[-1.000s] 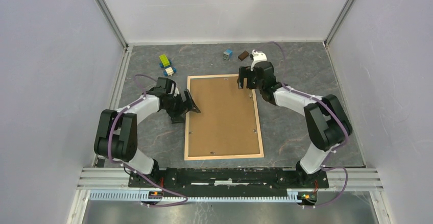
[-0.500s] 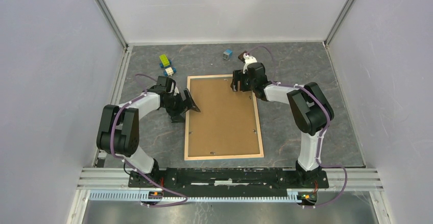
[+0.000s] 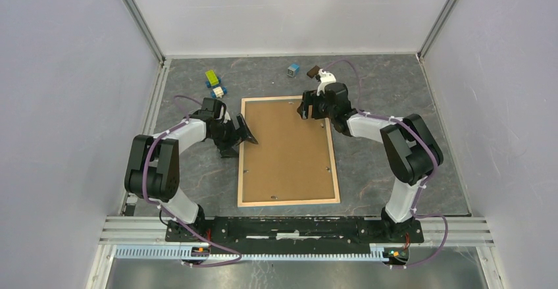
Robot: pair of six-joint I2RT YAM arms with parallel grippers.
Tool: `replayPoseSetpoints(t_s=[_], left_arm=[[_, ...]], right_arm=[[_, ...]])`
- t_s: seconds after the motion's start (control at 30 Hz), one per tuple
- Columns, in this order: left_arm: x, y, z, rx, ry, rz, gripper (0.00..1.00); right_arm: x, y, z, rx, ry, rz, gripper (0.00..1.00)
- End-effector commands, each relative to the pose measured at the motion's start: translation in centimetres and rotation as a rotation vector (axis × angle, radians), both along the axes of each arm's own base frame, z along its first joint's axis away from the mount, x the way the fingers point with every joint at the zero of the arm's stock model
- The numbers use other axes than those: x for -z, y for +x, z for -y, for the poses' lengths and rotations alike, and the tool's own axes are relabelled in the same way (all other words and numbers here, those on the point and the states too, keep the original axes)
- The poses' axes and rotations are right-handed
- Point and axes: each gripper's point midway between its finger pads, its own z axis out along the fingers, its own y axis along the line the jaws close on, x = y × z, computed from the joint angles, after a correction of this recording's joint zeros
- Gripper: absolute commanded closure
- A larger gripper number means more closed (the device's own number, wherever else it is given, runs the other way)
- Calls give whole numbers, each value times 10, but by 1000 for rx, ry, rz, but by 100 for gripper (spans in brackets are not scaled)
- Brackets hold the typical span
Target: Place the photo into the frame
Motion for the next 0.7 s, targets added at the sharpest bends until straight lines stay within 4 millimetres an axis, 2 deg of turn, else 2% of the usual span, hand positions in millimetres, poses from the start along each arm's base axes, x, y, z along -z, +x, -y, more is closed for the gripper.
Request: replayPoseSetpoints(t_s=[0.0, 0.2, 0.33, 0.43, 0.57, 0.67], left_arm=[[-8, 12, 2, 31, -12, 58, 0], [-9, 14, -12, 23, 79, 78, 1], [-15, 9, -37, 2, 223, 93, 7], [-22, -8, -50, -6, 319, 91, 5], [-38, -35, -50, 26, 372, 101, 0], [-38, -49, -47, 4, 346, 91, 0]], right_arm=[[16, -3, -10, -28, 26, -37, 20], [17, -4, -8, -30, 18, -38, 19], [21, -3, -3, -20, -19, -38, 19], [26, -2, 0, -13, -40, -44, 19], [26, -1, 0, -19, -53, -48, 19], [19, -2, 0, -23, -50, -41, 18]])
